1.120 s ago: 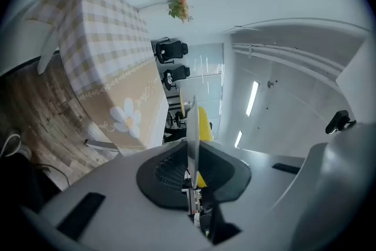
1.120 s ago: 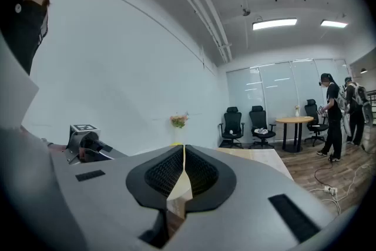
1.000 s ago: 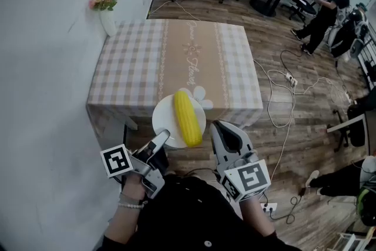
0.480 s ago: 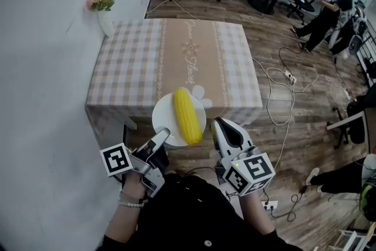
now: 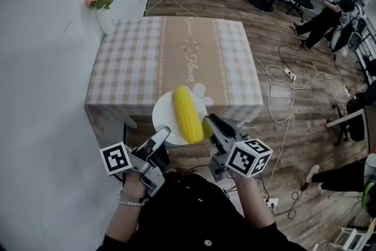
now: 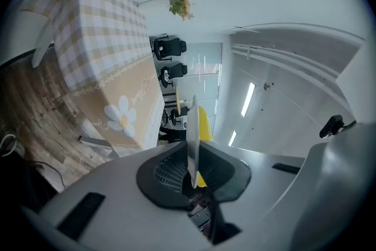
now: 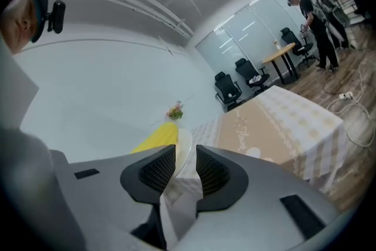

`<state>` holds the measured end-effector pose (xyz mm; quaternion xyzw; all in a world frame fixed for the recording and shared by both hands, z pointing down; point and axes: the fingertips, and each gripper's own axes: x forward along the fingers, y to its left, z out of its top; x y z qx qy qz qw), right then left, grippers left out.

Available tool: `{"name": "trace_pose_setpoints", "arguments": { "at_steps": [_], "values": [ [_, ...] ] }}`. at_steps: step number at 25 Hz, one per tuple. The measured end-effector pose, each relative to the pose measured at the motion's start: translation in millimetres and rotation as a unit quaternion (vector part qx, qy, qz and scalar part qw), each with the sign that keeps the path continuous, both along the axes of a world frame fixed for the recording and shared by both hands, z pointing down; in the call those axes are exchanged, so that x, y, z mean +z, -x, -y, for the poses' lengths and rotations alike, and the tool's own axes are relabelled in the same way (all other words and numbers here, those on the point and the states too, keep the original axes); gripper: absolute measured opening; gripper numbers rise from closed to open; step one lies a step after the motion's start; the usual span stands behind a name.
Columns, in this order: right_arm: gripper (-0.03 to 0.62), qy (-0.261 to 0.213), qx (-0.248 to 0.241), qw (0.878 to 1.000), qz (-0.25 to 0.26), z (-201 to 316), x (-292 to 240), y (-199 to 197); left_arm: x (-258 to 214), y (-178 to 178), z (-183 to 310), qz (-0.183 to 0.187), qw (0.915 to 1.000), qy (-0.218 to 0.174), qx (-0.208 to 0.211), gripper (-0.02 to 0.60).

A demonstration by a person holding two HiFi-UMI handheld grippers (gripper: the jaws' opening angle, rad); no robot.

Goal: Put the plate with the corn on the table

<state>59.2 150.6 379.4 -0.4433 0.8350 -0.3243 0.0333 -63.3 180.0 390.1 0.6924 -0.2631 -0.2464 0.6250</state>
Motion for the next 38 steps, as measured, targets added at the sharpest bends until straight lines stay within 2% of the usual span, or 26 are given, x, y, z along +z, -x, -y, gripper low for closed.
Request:
{"name": "trace_pose_setpoints", "arguments": {
  "at_steps": [8,14,31,38],
  "values": [
    [0.120,0.048,0.004,0.995,0.093,3.1,12.3,9.1,2.0,1.3,3.7,0.000,0.9999,-0.004,0.015,0.044],
    [0.100,0.048,0.008,0.992,0.112,3.9,11.1,17.9,2.2,8.5,6.9,0.005,0.9996,-0.005,0.027,0.044],
    [0.098,0.034,0.060,0.993,0.100,-1.8,14.5,34.9,5.5,28.5,9.0,0.010,0.9980,-0.009,0.062,0.044],
    [0.098,0.031,0.050,0.994,0.091,-0.2,8.4,49.9,2.5,43.1,9.2,0.010,0.9985,-0.008,0.053,0.044]
  ]
}}
